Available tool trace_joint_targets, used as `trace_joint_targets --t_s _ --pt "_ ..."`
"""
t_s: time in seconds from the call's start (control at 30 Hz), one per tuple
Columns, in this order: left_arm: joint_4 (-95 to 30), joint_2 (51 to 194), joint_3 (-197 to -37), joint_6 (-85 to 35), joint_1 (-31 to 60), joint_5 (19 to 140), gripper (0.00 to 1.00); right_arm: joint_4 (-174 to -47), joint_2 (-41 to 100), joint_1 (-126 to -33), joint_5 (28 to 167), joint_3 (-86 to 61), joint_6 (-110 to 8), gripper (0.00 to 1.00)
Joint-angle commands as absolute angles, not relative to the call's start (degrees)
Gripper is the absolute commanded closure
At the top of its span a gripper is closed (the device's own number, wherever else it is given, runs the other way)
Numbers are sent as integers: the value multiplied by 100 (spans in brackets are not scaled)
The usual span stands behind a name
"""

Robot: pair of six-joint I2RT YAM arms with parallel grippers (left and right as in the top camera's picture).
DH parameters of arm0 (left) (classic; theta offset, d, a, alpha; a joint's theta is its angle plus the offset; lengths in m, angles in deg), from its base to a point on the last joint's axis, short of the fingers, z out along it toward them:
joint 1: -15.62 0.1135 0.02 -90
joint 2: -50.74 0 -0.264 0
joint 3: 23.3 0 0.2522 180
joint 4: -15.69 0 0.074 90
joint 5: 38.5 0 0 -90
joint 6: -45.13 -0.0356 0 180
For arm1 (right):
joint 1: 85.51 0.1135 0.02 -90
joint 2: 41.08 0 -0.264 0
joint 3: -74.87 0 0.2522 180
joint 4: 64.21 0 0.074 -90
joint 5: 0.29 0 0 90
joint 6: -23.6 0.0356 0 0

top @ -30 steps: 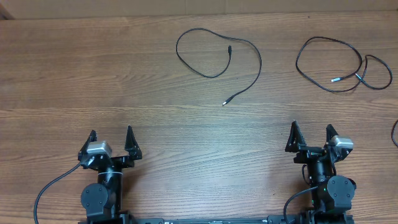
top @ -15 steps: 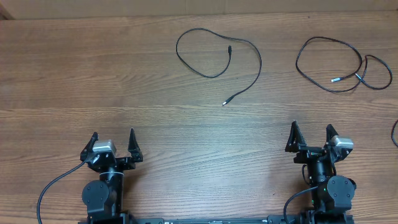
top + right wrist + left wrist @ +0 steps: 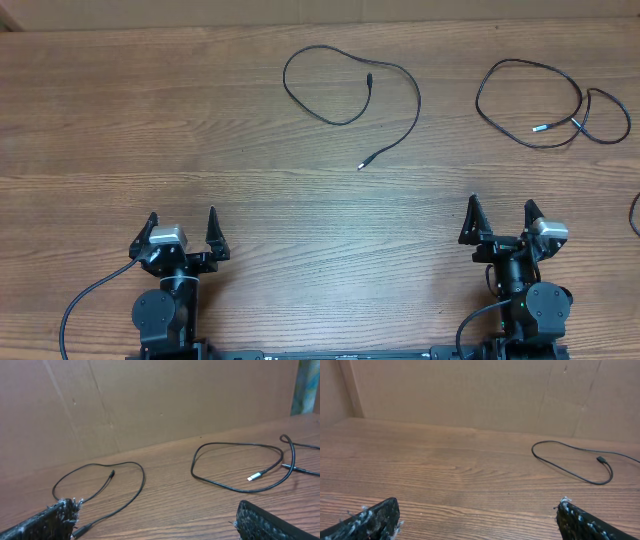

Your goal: Untangle cables

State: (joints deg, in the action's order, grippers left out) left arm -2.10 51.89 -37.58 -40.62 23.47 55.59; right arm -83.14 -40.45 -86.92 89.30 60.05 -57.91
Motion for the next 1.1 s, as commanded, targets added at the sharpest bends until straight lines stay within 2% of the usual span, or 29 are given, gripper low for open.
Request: trace_joint_targets --t_s 0.0,1.07 --pt "-228 5213 -3734 -4171 2308 5555 0 -8276 -4089 -8713 8941 6067 -5900 0" --pt "-225 5213 -3734 -4254 2161 5577 0 -8276 -4089 -8713 8943 6067 -5900 0"
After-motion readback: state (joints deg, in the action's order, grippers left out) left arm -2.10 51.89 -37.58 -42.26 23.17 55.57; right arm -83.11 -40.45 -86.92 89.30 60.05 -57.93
